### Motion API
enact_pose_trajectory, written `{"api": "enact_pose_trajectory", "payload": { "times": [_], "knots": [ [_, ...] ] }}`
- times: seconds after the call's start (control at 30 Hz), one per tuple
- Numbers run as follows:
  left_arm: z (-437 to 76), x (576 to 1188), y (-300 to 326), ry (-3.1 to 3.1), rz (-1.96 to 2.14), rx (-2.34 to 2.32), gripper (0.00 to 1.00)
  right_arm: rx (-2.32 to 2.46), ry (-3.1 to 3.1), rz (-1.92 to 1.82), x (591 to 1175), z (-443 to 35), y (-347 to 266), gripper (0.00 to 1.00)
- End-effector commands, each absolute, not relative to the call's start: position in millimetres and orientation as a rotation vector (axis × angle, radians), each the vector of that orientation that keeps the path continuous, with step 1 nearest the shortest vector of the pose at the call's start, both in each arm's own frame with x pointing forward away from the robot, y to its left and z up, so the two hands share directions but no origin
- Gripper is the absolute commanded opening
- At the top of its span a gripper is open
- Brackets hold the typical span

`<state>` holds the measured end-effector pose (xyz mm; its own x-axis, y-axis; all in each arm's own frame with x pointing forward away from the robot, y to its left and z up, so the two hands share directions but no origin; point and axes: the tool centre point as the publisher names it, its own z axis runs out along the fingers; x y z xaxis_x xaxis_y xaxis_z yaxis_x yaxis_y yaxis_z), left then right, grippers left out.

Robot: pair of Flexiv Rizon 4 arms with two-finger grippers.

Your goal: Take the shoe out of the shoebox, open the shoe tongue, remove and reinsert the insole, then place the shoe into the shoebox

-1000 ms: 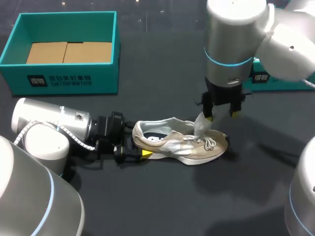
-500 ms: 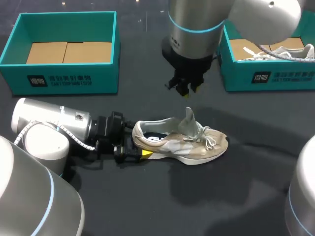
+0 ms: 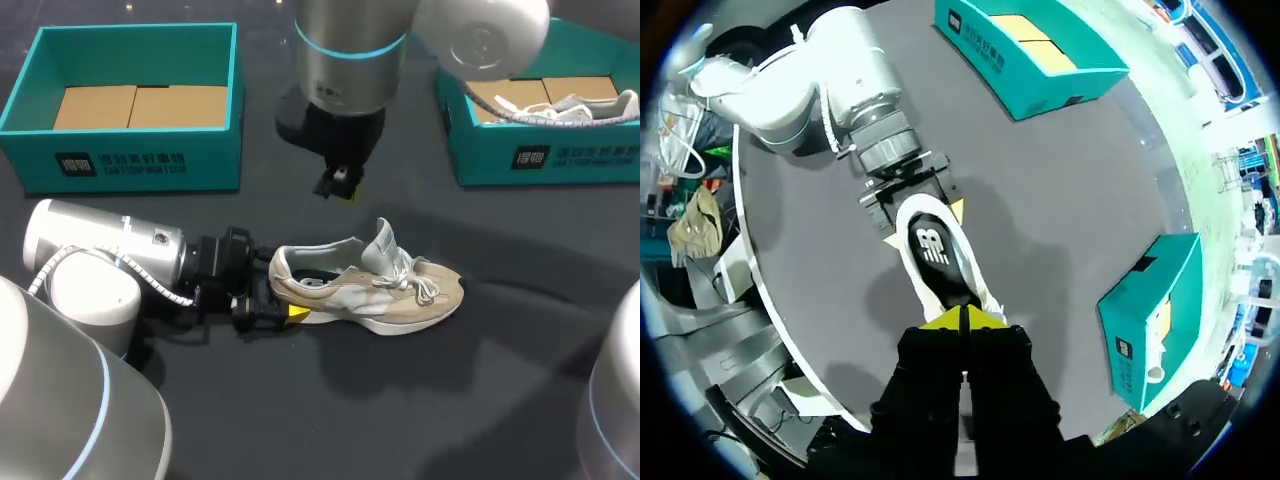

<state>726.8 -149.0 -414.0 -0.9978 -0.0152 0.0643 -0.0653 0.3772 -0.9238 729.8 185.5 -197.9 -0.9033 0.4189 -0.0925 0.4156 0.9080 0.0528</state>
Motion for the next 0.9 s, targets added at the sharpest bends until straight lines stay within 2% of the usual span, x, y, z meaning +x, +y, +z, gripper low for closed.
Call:
{"api": "enact_pose_trajectory", "payload": {
  "times": [0.03,0.27,0.7,0.9],
  "knots": [
    [-417.4,724.9,-146.6,-2.571,1.725,0.076,0.00,0.059,3.184,0.043,739.0,-225.5,200.9,0.00],
    [-417.4,724.9,-146.6,-2.571,1.725,0.076,0.00,-0.153,3.178,0.106,730.5,-261.4,215.8,0.00],
    [-417.4,724.9,-146.6,-2.571,1.725,0.076,0.00,-0.153,3.178,0.106,730.5,-261.4,215.8,0.00],
    [-417.4,724.9,-146.6,-2.571,1.725,0.076,0.00,-0.134,3.174,0.136,727.2,-303.4,206.9,0.00]
  ]
}}
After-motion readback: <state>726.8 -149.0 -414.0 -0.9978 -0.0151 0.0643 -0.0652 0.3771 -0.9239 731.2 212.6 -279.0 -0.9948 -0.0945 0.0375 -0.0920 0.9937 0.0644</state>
